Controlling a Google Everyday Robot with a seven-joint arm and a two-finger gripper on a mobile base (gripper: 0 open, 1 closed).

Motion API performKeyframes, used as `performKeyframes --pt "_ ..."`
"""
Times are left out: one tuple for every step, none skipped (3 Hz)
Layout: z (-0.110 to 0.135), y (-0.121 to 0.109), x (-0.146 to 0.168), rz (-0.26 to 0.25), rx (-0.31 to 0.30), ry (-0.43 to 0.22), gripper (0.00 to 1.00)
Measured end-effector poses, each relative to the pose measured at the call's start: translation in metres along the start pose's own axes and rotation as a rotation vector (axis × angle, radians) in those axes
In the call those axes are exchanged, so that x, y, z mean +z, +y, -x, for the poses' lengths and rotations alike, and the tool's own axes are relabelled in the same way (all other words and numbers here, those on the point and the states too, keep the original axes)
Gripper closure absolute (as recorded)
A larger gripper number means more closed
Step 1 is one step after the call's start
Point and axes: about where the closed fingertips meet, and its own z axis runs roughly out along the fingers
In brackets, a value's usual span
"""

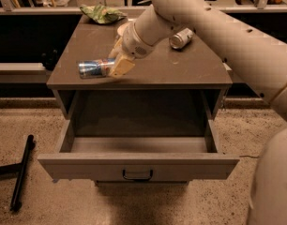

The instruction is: Place redbull can into top drawer

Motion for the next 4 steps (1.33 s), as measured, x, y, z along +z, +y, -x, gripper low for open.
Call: performKeyframes --pt "-0.020 0.037 -0.022 0.007 0.085 0.015 1.00" --pt "-0.020 0.037 -0.022 0.006 0.085 0.014 1.00" --pt "-0.028 0.063 -0.002 0.010 0.197 -0.004 1.00" --pt "-0.038 0.094 0.016 0.028 0.317 -0.010 1.00"
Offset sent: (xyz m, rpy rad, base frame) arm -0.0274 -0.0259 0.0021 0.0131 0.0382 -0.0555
